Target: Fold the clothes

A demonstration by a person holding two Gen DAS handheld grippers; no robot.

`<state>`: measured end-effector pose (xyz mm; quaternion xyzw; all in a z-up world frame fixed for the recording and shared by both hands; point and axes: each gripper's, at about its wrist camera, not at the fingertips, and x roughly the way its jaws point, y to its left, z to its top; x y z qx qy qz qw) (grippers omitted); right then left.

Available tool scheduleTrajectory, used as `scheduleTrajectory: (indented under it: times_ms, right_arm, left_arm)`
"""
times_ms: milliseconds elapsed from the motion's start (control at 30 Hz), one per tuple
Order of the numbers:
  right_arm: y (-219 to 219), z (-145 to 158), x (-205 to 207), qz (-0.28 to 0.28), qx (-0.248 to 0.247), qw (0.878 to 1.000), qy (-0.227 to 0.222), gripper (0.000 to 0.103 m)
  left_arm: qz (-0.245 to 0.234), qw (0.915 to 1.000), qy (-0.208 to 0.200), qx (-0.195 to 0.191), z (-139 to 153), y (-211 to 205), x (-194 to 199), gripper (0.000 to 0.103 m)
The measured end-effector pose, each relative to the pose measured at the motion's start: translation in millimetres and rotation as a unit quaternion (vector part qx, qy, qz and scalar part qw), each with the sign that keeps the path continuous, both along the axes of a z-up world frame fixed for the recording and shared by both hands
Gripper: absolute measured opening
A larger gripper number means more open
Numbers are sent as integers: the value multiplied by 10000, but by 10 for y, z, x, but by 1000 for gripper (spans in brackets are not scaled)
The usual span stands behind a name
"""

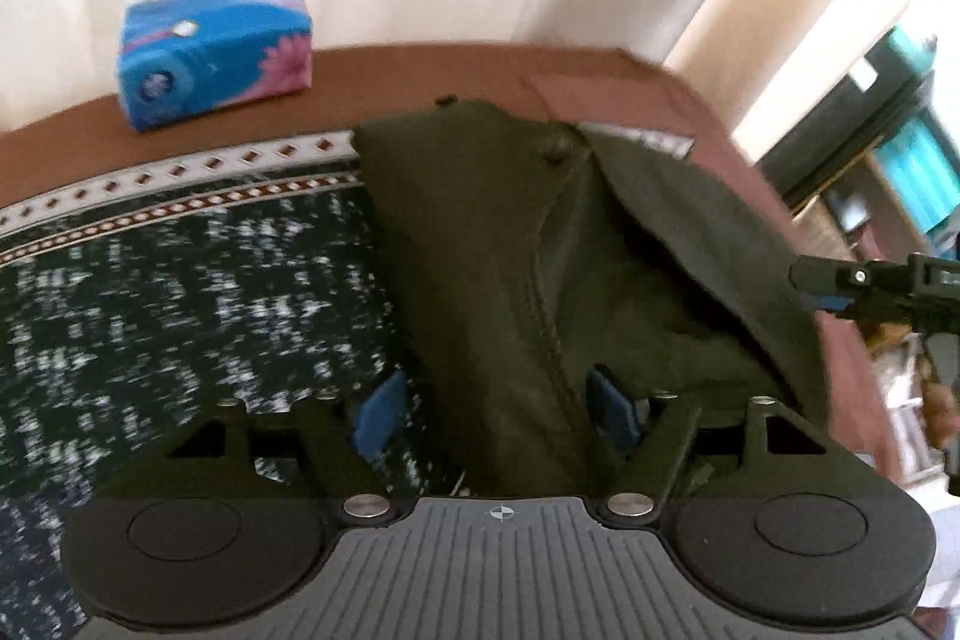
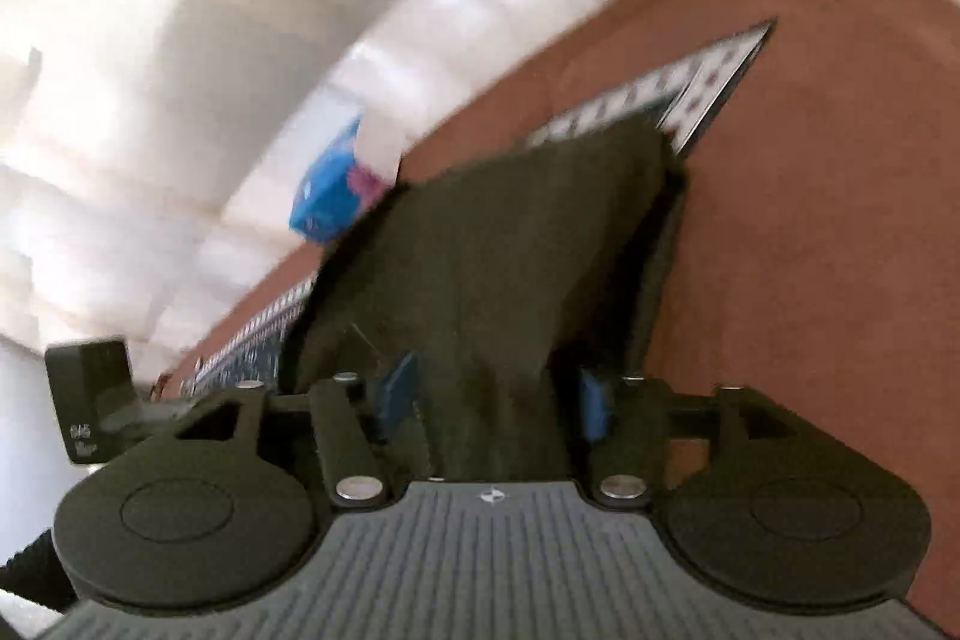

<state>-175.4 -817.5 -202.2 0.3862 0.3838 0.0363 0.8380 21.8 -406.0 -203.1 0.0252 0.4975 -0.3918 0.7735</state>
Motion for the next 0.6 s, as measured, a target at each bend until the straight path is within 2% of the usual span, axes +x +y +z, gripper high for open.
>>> scheduleTrajectory:
  times_ms: [100,200,300,433,533,600]
  right_arm:
    - [-67,92,-132,-344,24,9994,-90,64]
    - [-104,60,-103,-632,-29,9980,10,65]
    - [-133,-69,-57,-839,207,9962,140,66]
    - [-87,-219,-23,-913,366,9948,266,66]
    - [-33,-327,17,-887,453,9943,389,66]
    - [-3,-390,21,-888,548,9936,432,67]
  left_arm:
    - [607,9960,210,-625,177,411,102,81]
    - [1178,9891,326,-825,150,501,360,81]
    - [1719,9781,687,-947,-28,433,583,80]
    - [1754,9727,1163,-979,-278,266,707,79]
    - [1453,9757,1404,-854,-424,154,650,79]
    - [1285,9794,1340,-793,-433,96,604,78]
